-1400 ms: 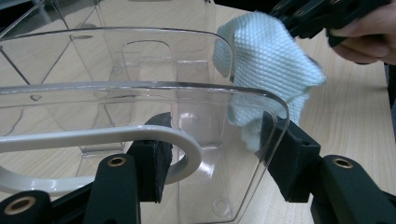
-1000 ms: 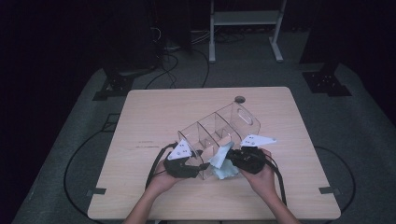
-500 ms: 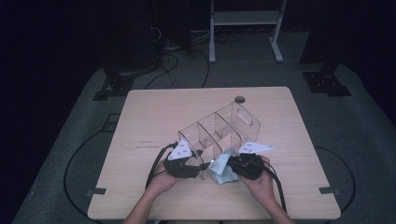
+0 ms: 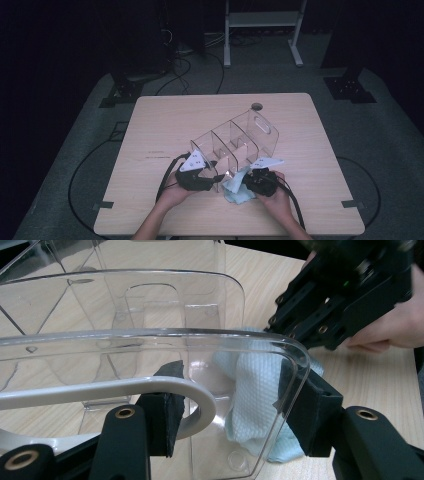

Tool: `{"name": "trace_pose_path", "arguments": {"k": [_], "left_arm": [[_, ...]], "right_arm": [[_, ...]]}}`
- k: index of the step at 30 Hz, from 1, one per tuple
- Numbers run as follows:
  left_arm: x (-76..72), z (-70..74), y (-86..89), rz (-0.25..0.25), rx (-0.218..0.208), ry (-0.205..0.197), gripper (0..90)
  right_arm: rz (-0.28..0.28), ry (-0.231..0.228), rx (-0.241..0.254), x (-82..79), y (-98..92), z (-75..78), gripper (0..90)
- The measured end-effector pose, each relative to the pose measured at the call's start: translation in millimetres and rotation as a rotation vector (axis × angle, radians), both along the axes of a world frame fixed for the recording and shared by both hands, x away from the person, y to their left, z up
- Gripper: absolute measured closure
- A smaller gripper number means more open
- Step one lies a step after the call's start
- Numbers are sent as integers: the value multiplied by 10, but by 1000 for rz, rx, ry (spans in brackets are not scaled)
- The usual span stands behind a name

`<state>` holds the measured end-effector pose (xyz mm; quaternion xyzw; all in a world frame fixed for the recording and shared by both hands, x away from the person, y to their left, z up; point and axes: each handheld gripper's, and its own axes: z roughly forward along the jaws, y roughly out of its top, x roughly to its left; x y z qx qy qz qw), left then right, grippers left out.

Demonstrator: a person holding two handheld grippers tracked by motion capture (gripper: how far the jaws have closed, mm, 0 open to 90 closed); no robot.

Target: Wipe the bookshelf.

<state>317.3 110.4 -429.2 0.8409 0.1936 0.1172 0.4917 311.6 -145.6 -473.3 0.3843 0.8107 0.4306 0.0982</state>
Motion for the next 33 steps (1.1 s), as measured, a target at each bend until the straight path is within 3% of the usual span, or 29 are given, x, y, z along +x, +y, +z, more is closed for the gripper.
{"name": "trace_pose_path", "arguments": {"k": [2,4,9,13,19,22,25,29,33], "left_arm": [[3,1,1,0,-1,0,453],[4,1,0,-1,-1,0,453],[-1,-2,-7,2,2,-3,454],[-2,-2,-7,1,1,-3,453],[-4,-4,-4,1,0,-3,453],[-3,-2,-5,0,-2,-2,454],[2,1,-4,1,-6,2,454],[-4,4,-12,2,-8,4,454],[-13,0,-25,1,1,2,454]], "right_arm": [[-2,-29,4,-19,2,77,828],[-4,-74,46,-43,-23,218,828],[-6,-100,70,-60,-32,284,829],[-5,-79,65,-51,-35,195,830],[-1,8,26,10,-19,-59,828],[-3,19,19,17,-14,-64,828],[-11,-25,4,-19,3,34,828],[-16,-94,61,-62,-29,265,828],[-16,-110,66,-75,-42,291,829]]}}
